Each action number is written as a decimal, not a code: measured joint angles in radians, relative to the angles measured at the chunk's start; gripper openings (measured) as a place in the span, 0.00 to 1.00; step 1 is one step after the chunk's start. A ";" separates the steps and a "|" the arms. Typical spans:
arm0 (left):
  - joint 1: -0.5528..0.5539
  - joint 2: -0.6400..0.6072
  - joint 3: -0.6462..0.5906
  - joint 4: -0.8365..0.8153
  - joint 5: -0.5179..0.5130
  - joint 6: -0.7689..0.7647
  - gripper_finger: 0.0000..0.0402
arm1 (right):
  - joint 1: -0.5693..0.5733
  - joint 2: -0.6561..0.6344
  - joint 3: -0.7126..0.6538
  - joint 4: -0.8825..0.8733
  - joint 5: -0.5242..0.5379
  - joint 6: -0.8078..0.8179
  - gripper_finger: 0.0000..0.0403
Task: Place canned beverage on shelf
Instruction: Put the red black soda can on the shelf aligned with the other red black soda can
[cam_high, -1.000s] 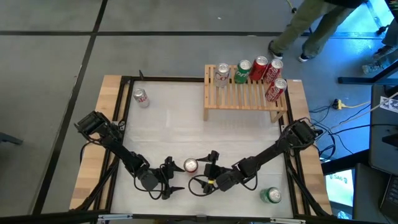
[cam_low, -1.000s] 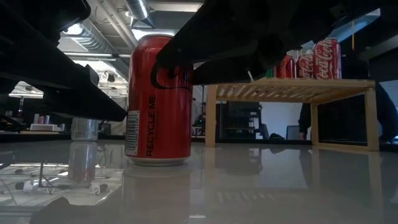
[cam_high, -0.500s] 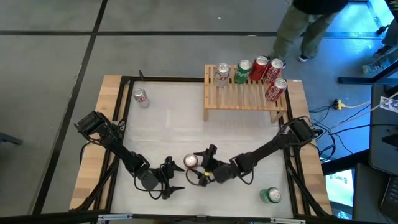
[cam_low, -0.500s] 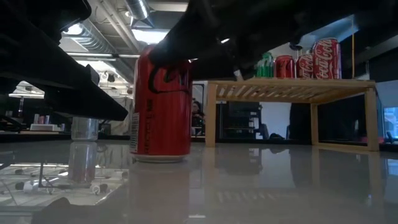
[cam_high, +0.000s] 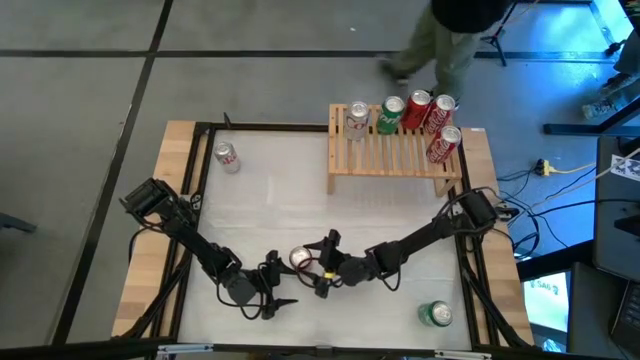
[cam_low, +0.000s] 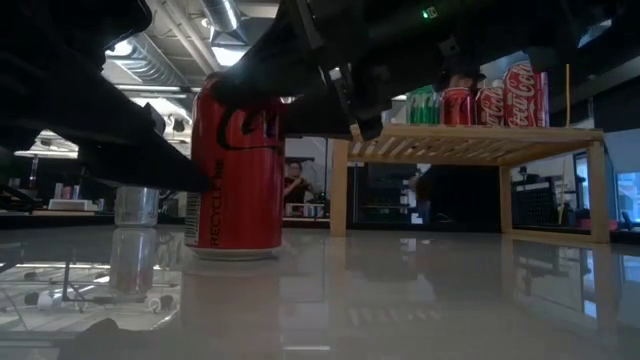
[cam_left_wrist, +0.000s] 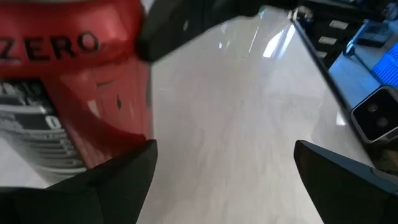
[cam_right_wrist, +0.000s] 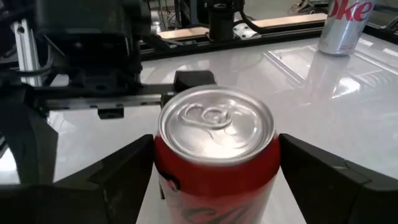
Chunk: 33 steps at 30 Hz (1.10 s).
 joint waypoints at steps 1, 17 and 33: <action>0.002 0.000 0.000 0.007 0.000 0.000 0.92 | 0.000 0.003 0.000 0.003 -0.002 -0.006 0.82; 0.003 0.000 0.000 0.068 0.050 0.059 0.92 | 0.001 0.017 0.000 0.016 -0.021 -0.094 0.82; -0.010 -0.022 0.000 0.045 0.138 0.056 0.92 | 0.002 0.019 0.001 -0.012 -0.068 -0.067 0.97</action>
